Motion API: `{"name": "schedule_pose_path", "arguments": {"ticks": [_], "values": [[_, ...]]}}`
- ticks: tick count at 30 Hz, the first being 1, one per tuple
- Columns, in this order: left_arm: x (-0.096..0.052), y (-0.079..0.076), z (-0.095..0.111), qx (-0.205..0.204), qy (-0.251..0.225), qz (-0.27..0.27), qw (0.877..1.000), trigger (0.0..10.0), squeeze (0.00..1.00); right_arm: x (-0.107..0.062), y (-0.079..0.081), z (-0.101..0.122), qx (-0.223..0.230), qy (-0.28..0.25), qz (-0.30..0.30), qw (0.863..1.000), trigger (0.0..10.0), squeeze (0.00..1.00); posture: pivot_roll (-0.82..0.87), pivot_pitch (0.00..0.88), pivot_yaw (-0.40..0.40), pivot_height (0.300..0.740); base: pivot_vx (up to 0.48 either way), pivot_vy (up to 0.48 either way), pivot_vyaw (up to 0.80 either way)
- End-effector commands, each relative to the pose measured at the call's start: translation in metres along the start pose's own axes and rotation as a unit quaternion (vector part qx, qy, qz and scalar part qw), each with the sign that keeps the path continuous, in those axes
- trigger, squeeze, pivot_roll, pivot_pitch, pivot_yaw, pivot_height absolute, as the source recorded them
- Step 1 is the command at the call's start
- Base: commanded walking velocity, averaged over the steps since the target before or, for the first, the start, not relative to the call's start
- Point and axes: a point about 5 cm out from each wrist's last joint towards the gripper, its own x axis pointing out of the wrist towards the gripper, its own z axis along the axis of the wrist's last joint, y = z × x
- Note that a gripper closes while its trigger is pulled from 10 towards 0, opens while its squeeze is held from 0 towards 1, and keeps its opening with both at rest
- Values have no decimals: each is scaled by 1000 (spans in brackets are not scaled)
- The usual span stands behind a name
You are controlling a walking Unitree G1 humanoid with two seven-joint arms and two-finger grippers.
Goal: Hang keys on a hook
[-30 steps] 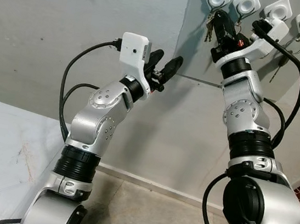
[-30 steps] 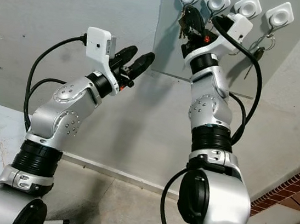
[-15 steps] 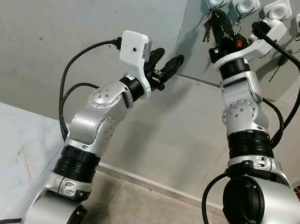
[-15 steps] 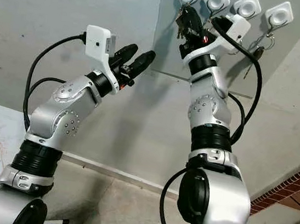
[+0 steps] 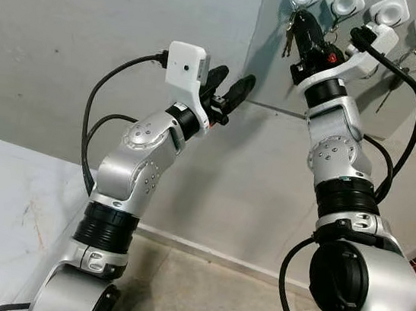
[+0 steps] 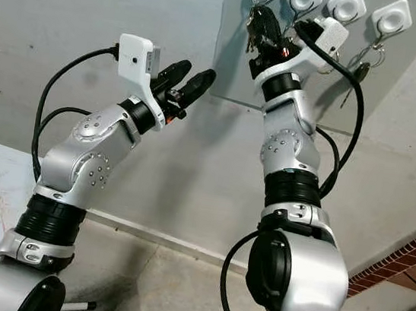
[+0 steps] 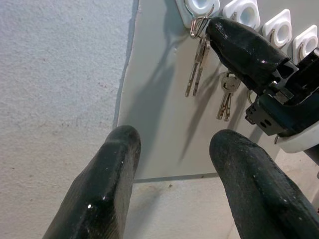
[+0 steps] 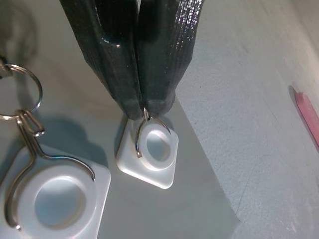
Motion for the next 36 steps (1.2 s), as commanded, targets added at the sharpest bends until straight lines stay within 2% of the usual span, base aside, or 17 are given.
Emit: {"name": "schedule_pose_path", "arguments": {"ticks": [1,2,3,12,15,18,19,21,22,27,28,29,30,31,33,35,36], "values": [[0,-2,7,6,-10,-5,1000,10000,0,7,8,8,-23,-8,21,999,10000,0,24,128,-13,740,0,0,0],[0,-2,7,6,-10,-3,1000,10000,0,7,10,7,-55,-3,31,998,10000,0,24,128,-13,740,0,0,0],[0,-2,7,6,-10,-3,1000,10000,0,7,10,7,-63,-1,34,997,10000,0,24,128,-13,740,0,0,0],[0,-2,7,4,-10,-3,1000,10000,0,6,12,6,-65,-7,42,997,10000,0,24,132,-12,740,0,0,0],[0,-2,7,3,-10,-3,1000,10000,0,6,13,6,-84,-6,44,995,10000,0,23,132,-11,740,0,0,0],[0,-2,7,2,-10,-4,1000,10000,0,6,16,7,-152,1,58,987,10000,0,23,133,-11,740,0,0,0],[0,-2,7,2,-10,-4,1000,10000,0,6,18,8,-194,5,68,979,10000,0,23,133,-11,740,0,0,0],[0,-2,7,2,-10,-4,1000,10000,0,6,19,8,-207,6,71,976,10000,0,23,133,-11,740,0,0,0],[0,-2,8,2,-10,-4,1000,10000,0,6,23,5,-265,21,91,960,10000,0,22,135,-10,740,0,0,0],[0,-2,8,-1,-11,-3,1000,10000,0,3,27,-3,-381,61,134,913,10000,0,22,140,-10,740,0,0,0],[0,-2,8,-1,-11,-2,1000,10000,0,1,27,-7,-431,80,151,886,10000,0,22,140,-10,740,0,0,0],[0,-2,8,-1,-11,-2,1000,10000,0,0,27,-9,-456,89,161,871,10000,0,22,140,-10,740,0,0,0],[0,-1,8,-3,-11,-1,1000,10000,0,-2,26,-12,-496,104,173,844,10000,0,21,146,-9,740,0,0,0],[0,-1,8,-3,-11,-1,1000,10000,0,-2,26,-12,-496,104,173,844,10000,0,21,146,-9,740,0,0,0],[-1,-1,9,-4,-11,0,1000,10000,0,-7,22,-18,-589,136,197,772,10000,0,21,146,-9,740,0,0,0],[0,-1,8,-5,-11,0,1000,10000,0,-8,20,-20,-606,142,202,756,10000,0,17,149,-8,740,0,0,0],[0,-1,8,-6,-11,0,1000,10000,0,-10,18,-21,-625,150,204,739,10000,0,15,150,-7,740,0,0,0]]}}
